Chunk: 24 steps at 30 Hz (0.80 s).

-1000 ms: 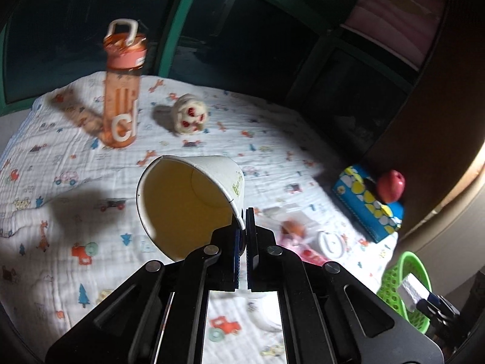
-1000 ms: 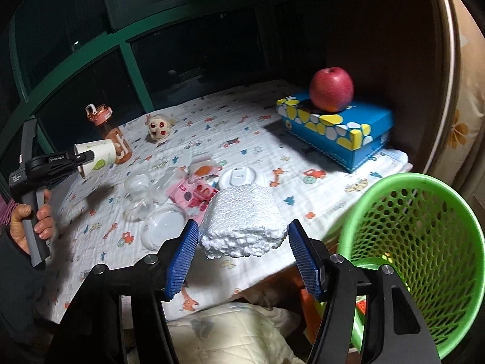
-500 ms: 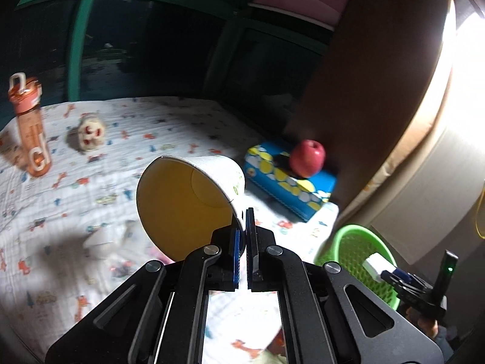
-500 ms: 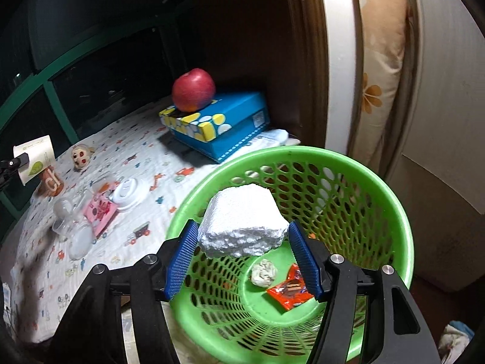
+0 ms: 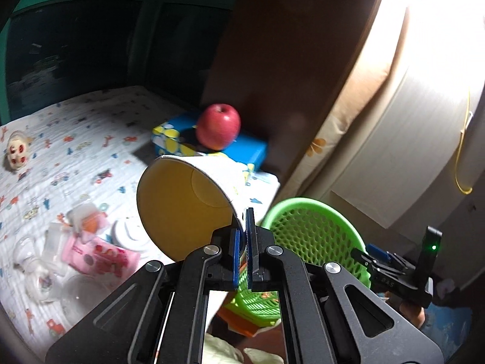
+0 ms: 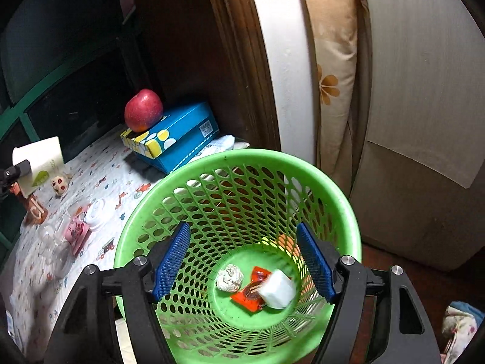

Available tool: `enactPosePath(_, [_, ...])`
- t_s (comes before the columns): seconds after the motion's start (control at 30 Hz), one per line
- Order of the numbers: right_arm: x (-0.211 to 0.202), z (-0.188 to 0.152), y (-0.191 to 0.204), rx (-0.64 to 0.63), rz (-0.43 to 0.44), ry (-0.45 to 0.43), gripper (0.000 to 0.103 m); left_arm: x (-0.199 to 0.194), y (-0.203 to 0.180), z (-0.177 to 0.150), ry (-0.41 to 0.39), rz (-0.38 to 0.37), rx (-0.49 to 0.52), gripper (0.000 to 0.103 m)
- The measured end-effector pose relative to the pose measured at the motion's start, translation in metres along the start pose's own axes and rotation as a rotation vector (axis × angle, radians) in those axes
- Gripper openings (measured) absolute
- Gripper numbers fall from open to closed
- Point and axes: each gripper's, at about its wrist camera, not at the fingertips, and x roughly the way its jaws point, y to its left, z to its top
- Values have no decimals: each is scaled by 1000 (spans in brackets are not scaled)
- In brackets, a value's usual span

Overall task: Collect trash
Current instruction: 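Drop the foam block into the green basket with the right tool while the left tool drops the paper cup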

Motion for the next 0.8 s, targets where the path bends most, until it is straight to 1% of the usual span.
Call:
enactPosePath(0.13, [-14, -1, -10, 23, -1, -26, 72, 21, -30, -6, 48, -45, 40, 1])
enactPosePath(0.23, [-26, 0, -16, 38, -1, -51, 75, 39, -51, -13, 96, -85, 62, 1])
enactPosePath(0.43, [-39, -1, -29, 67, -7, -82, 76, 72, -85, -31, 197, -131, 113, 2])
enactPosePath(0.67, [-42, -8, -45, 107, -13, -75, 76, 103, -106, -50, 301, -177, 129, 2])
enactPosePath(0.8, [-43, -11, -51, 119, -14, -75, 76, 117, -113, -58, 342, -190, 128, 4])
